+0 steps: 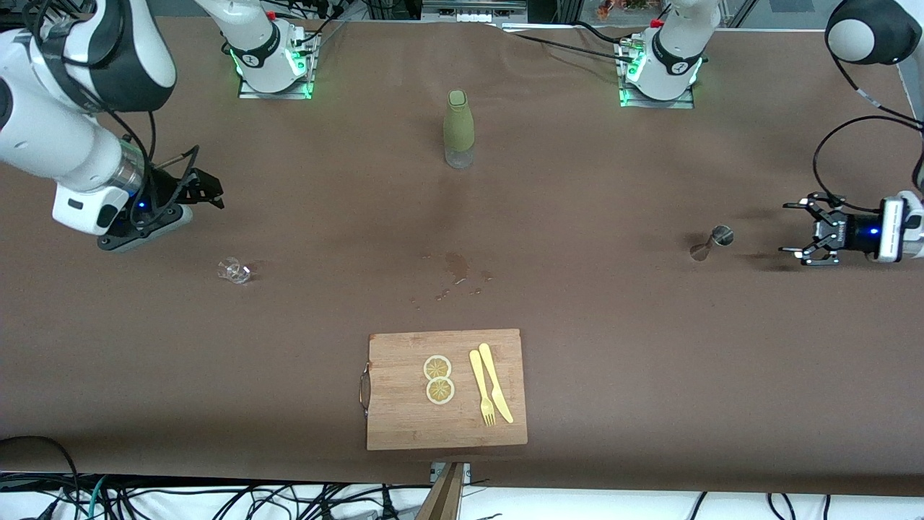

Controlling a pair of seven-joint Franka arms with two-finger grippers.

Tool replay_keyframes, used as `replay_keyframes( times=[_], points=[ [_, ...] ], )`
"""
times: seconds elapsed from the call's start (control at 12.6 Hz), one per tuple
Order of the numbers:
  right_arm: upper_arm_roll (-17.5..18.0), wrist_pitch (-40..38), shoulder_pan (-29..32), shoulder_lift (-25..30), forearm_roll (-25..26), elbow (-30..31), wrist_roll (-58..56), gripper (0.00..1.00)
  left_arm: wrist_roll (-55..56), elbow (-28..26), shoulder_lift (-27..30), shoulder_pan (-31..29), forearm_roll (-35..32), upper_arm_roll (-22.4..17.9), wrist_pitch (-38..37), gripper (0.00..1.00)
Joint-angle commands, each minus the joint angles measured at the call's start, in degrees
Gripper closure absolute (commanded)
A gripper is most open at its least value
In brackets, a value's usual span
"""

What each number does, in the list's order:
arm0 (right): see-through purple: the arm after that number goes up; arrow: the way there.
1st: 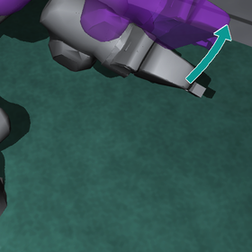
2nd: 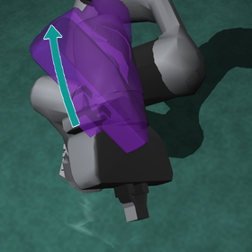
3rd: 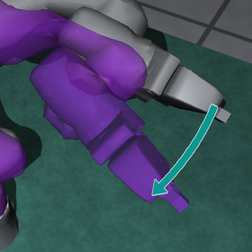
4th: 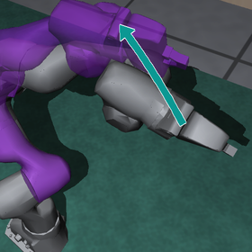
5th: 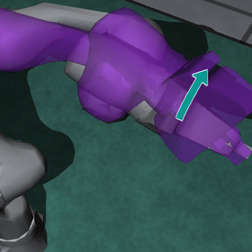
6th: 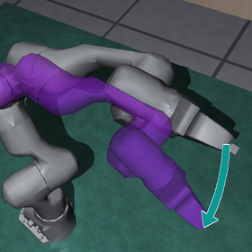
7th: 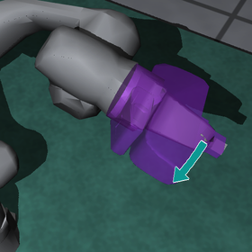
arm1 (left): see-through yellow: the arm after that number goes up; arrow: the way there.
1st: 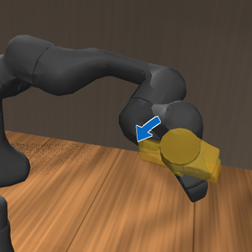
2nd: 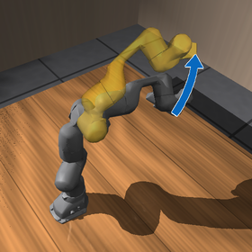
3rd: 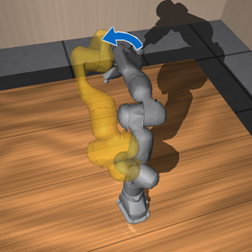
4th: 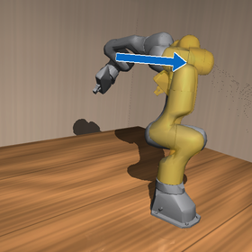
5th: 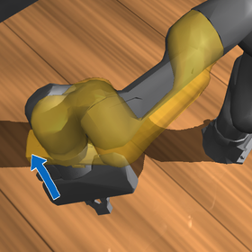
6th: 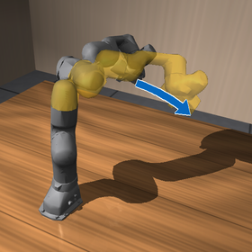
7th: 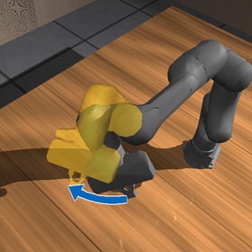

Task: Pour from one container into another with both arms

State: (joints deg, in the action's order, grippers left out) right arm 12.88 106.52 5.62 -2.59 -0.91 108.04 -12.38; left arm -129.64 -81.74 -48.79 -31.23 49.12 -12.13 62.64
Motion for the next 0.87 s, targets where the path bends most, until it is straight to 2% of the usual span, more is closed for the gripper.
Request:
replay_keyframes(
  times=[0.0,0.08,0.16,0.32,0.56,0.8],
  points=[
    [-0.22,-2.54,-1.48,3.90,1.17,0.77,14.34,0.00,7.18,-4.20,7.98,0.99,-2.27,0.00,-0.07,0.00],
    [-1.44,-4.72,-2.88,4.95,1.08,0.77,18.92,0.00,9.21,-6.13,10.71,2.13,-3.14,0.00,0.37,0.00],
    [-4.41,-7.70,-5.85,6.10,1.08,0.42,21.67,0.00,11.40,-8.07,13.34,2.83,-4.02,0.00,1.33,0.00],
    [-9.34,-15.60,-6.94,6.72,0.73,-3.08,21.61,0.00,14.66,-12.72,18.88,4.50,-5.16,0.00,4.84,0.00],
    [-10.77,-18.46,-5.02,6.72,0.82,-10.02,20.81,0.00,19.50,-19.84,26.44,7.49,-5.96,0.18,10.11,0.00],
    [-10.94,-18.54,-4.65,6.72,1.43,-13.46,21.16,0.00,24.95,-23.90,32.25,10.83,-7.63,0.44,13.90,0.00]
  ],
)
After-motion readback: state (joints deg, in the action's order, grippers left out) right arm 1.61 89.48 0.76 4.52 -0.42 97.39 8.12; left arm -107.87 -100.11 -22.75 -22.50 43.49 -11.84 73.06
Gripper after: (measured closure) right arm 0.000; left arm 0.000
